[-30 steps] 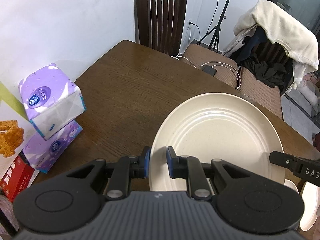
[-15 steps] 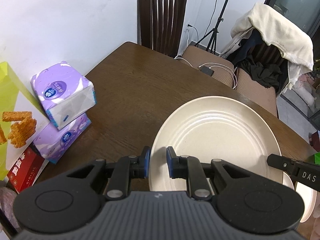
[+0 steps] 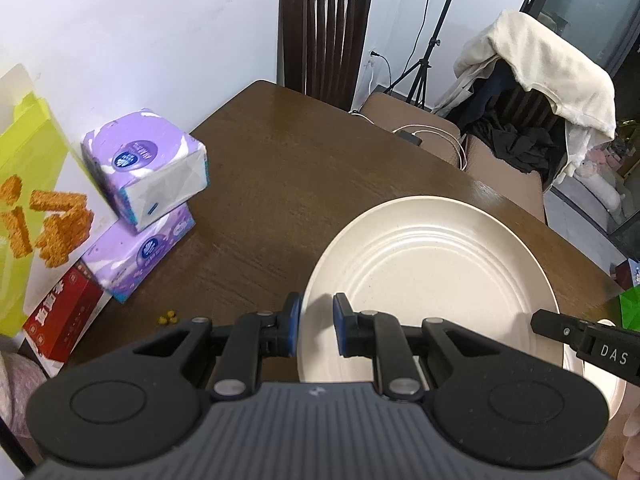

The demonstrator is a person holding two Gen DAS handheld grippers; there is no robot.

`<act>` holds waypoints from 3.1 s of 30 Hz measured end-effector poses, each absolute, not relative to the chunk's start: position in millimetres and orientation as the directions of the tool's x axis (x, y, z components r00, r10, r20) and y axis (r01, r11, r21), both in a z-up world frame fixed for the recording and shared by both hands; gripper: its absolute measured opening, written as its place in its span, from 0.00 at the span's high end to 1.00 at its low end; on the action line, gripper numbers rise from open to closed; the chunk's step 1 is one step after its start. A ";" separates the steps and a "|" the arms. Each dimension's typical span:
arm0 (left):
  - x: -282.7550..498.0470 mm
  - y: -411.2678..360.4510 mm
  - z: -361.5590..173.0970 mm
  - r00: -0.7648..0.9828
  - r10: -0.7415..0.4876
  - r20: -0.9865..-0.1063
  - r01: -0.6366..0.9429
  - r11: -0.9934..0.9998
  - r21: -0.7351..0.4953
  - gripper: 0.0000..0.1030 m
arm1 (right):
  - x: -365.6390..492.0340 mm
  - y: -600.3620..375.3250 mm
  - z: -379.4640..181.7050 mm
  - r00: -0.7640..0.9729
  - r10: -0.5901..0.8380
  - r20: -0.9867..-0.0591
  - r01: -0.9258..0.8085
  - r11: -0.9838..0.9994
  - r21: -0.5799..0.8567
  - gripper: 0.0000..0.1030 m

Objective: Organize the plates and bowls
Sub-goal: 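Lift the beige plate with both grippers and turn toward the bowls, then carry the beige plate with both grippers toward the blue bowl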

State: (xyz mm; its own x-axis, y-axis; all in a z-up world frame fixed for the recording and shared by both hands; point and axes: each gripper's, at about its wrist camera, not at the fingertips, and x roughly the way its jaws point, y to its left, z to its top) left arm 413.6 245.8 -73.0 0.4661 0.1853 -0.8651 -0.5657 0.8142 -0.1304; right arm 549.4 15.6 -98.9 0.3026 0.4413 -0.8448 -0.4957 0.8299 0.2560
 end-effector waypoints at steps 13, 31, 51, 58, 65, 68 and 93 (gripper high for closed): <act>364.8 229.1 -57.3 0.494 0.185 -0.850 -0.541 0.830 -0.134 0.83 | 502.9 -1.1 -85.0 0.332 0.445 -0.832 -0.510 0.827 0.239 0.93; 294.9 205.5 -55.1 0.492 0.200 -0.847 -0.489 0.869 -0.079 0.83 | 422.0 -21.4 -76.9 0.355 0.452 -0.818 -0.528 0.819 0.224 0.93; 229.3 188.2 -68.7 0.478 0.217 -0.851 -0.428 0.904 -0.010 0.83 | 345.4 -40.2 -90.4 0.366 0.454 -0.812 -0.525 0.822 0.222 0.93; 211.8 182.4 -73.6 0.479 0.217 -0.850 -0.402 0.916 0.007 0.83 | 323.0 -48.3 -95.6 0.374 0.457 -0.807 -0.529 0.820 0.219 0.93; 194.6 178.6 -79.9 0.475 0.218 -0.852 -0.387 0.922 0.020 0.83 | 303.1 -53.6 -100.3 0.380 0.456 -0.805 -0.538 0.817 0.209 0.93; 188.5 179.1 -81.6 0.477 0.218 -0.851 -0.382 0.924 0.022 0.82 | 295.3 -53.9 -103.6 0.378 0.456 -0.805 -0.538 0.816 0.210 0.93; 136.1 206.6 -118.5 0.455 0.194 -0.869 -0.393 0.919 -0.001 0.83 | 241.7 -30.4 -132.4 0.375 0.452 -0.809 -0.595 0.787 0.163 0.93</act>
